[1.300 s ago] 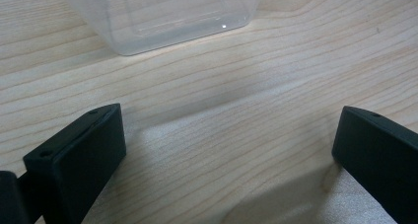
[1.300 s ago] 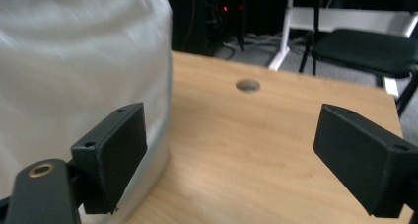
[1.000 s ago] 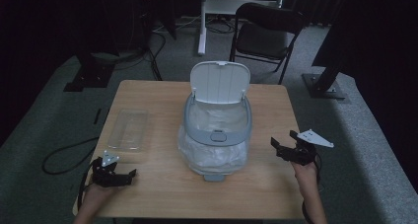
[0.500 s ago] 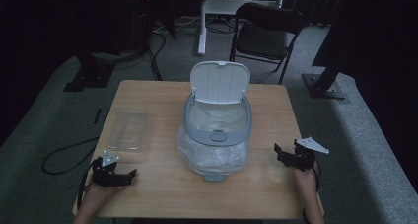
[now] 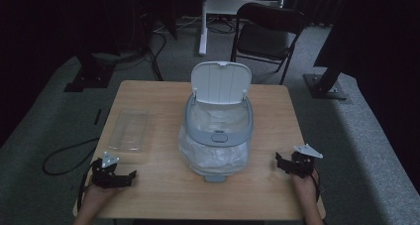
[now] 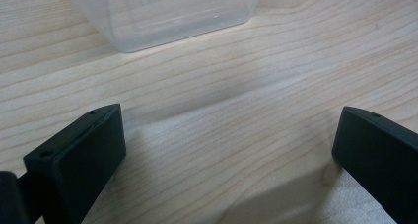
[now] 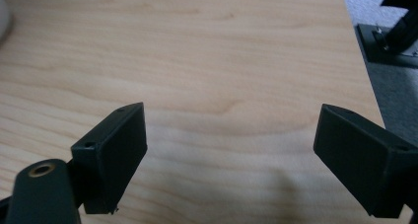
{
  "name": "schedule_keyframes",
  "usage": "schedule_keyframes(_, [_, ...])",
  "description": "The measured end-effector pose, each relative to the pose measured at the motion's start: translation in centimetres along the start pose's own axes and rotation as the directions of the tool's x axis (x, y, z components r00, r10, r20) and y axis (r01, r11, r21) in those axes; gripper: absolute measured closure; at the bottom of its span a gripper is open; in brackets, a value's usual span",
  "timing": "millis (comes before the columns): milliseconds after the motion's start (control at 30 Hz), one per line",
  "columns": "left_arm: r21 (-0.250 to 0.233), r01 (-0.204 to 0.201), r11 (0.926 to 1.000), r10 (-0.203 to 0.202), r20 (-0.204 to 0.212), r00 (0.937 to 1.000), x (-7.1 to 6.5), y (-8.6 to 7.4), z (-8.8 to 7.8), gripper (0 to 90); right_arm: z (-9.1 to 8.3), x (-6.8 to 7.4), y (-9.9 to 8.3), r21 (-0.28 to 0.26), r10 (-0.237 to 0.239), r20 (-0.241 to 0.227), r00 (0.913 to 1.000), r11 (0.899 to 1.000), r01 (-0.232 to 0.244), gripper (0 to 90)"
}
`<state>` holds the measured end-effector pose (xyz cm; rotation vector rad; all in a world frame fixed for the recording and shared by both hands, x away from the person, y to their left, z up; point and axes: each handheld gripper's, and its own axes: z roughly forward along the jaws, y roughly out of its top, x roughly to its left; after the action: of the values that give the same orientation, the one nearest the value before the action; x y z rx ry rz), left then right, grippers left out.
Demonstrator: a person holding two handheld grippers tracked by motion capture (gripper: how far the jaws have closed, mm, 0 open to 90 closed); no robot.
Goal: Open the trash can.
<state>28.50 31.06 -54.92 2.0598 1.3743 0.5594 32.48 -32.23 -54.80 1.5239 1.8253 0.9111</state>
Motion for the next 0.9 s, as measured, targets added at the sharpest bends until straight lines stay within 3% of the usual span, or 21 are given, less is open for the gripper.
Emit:
schedule_keyframes(100, [0.021,0.005,0.9998,-0.005,0.004,1.0,0.1,0.1,-0.2,0.6,0.3,-0.3,-0.2,0.028,0.027,0.008,0.9996,0.999,-0.027,12.4])
schedule_keyframes(167, [0.027,0.036,0.999,-0.037,0.02,0.9991,0.3,0.2,-0.4,0.6,0.4,-0.4,-0.2,0.036,0.032,0.025,0.9992,0.999,-0.033,12.4])
schedule_keyframes(333, [0.001,0.067,0.9978,-0.067,0.013,0.9977,0.8,0.7,-1.7,0.6,1.0,-0.8,0.0,0.119,0.043,0.018,0.9989,0.992,-0.045,12.4])
schedule_keyframes(533, [-0.004,0.079,0.9969,-0.079,0.008,0.9969,1.0,1.9,-2.9,0.7,1.0,-0.9,0.0,0.119,0.052,0.028,0.9983,0.991,-0.055,12.4])
schedule_keyframes(700, [-0.027,0.102,0.9945,-0.101,0.032,0.9944,1.5,3.4,-3.7,0.7,1.0,-0.9,0.0,0.12,0.051,0.026,0.9984,0.991,-0.054,12.4])
schedule_keyframes(900, [-0.037,0.081,0.996,-0.08,0.031,0.9963,1.9,5.4,-3.7,0.7,1.0,-0.9,0.0,0.119,0.051,0.025,0.9984,0.991,-0.054,12.4])
